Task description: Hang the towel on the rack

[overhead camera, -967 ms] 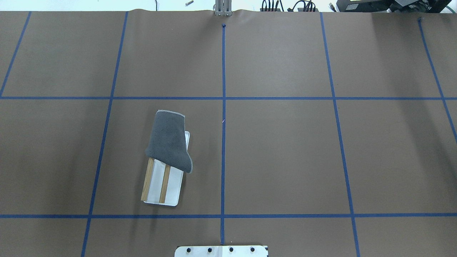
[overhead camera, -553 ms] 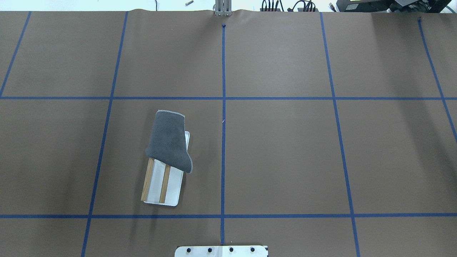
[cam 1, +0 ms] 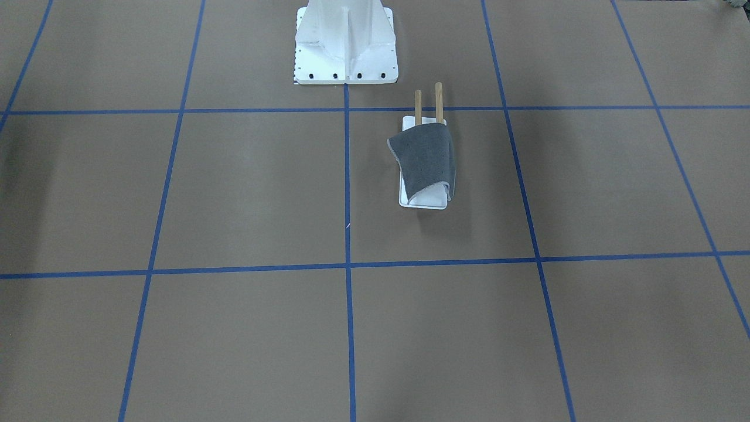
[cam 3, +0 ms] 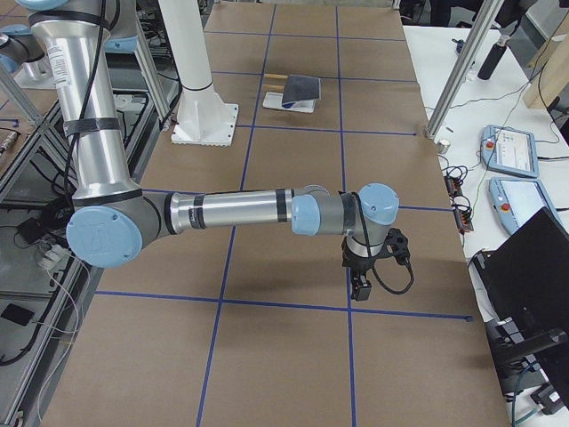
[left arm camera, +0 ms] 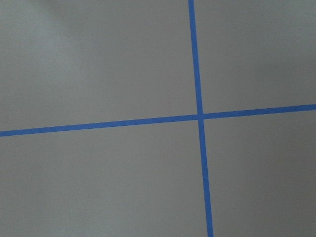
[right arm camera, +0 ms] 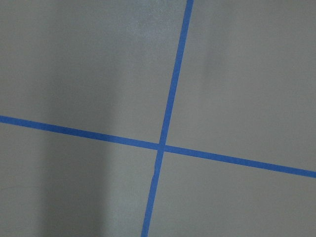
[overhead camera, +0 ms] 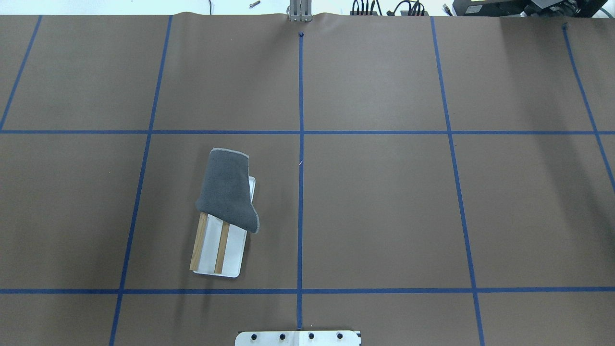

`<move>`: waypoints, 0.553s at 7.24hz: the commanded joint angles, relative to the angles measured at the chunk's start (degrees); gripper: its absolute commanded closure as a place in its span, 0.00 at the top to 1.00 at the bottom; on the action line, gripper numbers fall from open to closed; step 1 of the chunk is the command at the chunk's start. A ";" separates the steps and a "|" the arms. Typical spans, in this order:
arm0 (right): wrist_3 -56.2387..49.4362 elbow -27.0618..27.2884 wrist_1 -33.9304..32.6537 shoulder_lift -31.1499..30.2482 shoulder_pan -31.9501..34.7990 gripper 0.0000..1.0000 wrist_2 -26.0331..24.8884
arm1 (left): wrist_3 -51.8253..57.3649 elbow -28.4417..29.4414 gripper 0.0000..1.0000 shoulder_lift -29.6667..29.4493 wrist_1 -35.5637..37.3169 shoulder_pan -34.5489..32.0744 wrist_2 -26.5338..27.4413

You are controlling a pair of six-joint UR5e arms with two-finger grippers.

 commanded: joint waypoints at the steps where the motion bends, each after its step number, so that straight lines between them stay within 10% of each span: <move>1: 0.00 0.01 0.07 -0.01 -0.06 1.00 -0.02 | 0.20 -0.12 0.98 0.23 -0.12 0.17 -1.64; 4: 0.00 -0.08 0.07 -0.10 -0.06 1.00 -0.02 | 0.20 -0.11 0.98 0.58 -0.03 0.43 -1.64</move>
